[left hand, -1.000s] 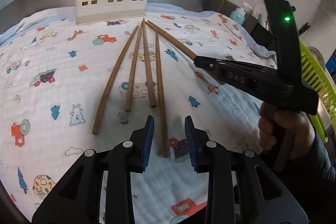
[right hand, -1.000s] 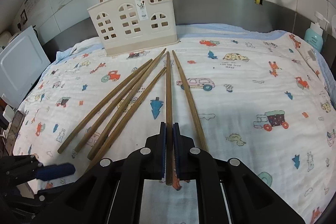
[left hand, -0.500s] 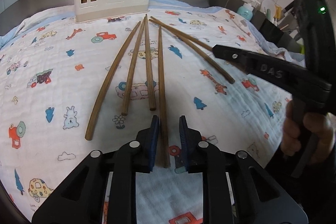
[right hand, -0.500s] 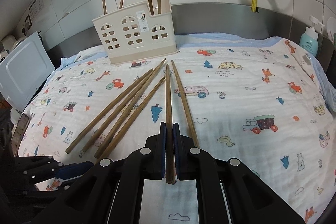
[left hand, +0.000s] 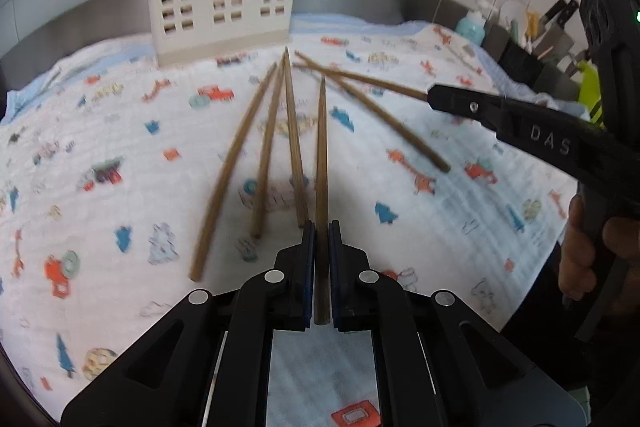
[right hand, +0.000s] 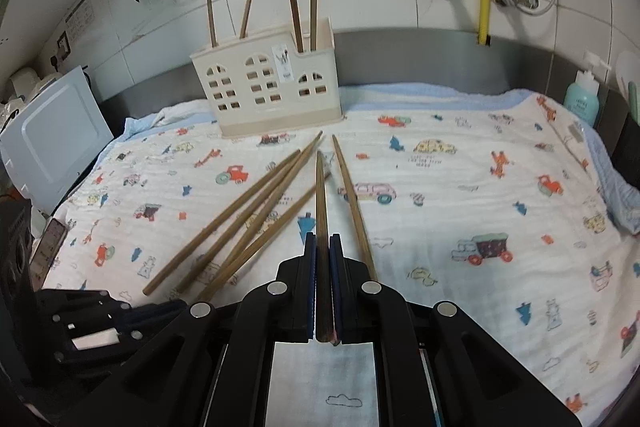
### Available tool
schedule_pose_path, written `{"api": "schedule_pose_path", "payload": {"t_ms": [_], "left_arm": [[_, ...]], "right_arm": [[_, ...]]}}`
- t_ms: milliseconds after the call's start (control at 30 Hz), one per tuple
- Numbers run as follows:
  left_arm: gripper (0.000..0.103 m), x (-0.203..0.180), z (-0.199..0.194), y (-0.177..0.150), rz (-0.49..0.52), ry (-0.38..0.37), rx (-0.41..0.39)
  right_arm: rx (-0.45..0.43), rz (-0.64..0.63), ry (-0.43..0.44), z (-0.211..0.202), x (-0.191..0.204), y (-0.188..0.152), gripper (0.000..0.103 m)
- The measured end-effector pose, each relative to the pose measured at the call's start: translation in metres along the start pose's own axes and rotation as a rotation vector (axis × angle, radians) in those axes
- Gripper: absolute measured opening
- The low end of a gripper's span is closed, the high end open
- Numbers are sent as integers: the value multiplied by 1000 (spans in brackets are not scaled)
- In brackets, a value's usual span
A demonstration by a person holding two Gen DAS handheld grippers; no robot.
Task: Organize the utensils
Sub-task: 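Close the left tool on a wooden chopstick while the right tool holds its own, then lift both held chopsticks up over the beige holder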
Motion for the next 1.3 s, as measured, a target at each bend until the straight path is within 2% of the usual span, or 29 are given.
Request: {"api": "schedule_pose_path", "payload": {"t_ms": [200,467,833,1000,1300], "left_arm": [[5,11,-31,29,-27,-22,-104],[5,20,-53,65,-30,-58,-192],[5,37,-70,118,0,-55,-251],[5,46,-76,143,11,-56,-266],[5,67,-89,197,38,-15,-302]], "right_arm": [[-51,-23,12,-23,6,21,7],[-121,-49,40,-51,13,59,7],[-146,-108,117,-63,33,123,7],[-157,-144,124,-66,41,158,7],[-194,-213,125,-64,65,222,7]]}}
Point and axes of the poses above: each gripper's, at about its wrist camera, not at the fingertips, and z roughly the way its jaws point, x to its left, y to its top, the point moved 7 cm from there along z, roughly the way its jaws point, and after that the axes turned 2 degrees about z, right-handed, at the moved point
